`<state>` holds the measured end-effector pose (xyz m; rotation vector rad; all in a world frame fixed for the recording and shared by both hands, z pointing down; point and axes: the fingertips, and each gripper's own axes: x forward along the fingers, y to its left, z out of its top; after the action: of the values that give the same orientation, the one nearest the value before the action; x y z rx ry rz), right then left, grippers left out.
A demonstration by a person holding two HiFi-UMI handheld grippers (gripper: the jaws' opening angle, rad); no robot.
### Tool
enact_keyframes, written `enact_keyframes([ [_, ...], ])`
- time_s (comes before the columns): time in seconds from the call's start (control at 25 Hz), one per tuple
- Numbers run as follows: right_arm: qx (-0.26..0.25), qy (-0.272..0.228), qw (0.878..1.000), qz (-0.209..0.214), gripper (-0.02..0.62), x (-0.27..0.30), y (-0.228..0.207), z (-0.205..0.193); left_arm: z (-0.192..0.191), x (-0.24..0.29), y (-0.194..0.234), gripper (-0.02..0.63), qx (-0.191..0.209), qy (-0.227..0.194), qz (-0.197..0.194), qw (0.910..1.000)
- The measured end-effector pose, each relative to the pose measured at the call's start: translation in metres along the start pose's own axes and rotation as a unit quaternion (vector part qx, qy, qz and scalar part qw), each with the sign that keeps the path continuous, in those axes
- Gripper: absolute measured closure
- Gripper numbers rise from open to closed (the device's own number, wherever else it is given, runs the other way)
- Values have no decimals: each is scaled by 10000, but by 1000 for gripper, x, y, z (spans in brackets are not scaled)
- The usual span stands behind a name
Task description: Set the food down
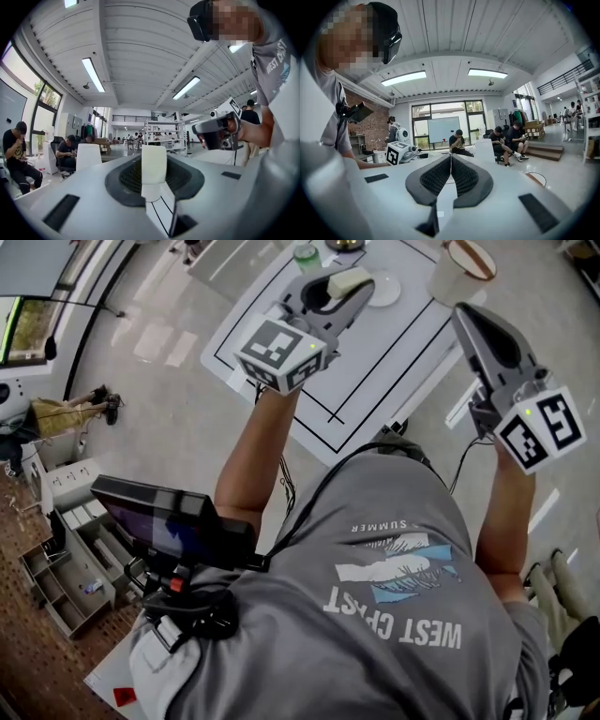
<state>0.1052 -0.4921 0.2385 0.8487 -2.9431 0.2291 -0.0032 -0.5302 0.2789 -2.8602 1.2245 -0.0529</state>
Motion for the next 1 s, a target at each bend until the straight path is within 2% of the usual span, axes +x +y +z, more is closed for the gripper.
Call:
enact_keyframes([
  [0.36,220,121,9996,142,588,3,-29,-5,-42,58,27,502,-119,487,187,9986],
  [0.6,260,166,9993,202,588,5,-33,-5,-76,75,44,502,-144,894,290,9955],
  [1.0,351,217,9991,63,588,-6,-43,-2,-120,97,68,502,-196,1553,352,9870],
])
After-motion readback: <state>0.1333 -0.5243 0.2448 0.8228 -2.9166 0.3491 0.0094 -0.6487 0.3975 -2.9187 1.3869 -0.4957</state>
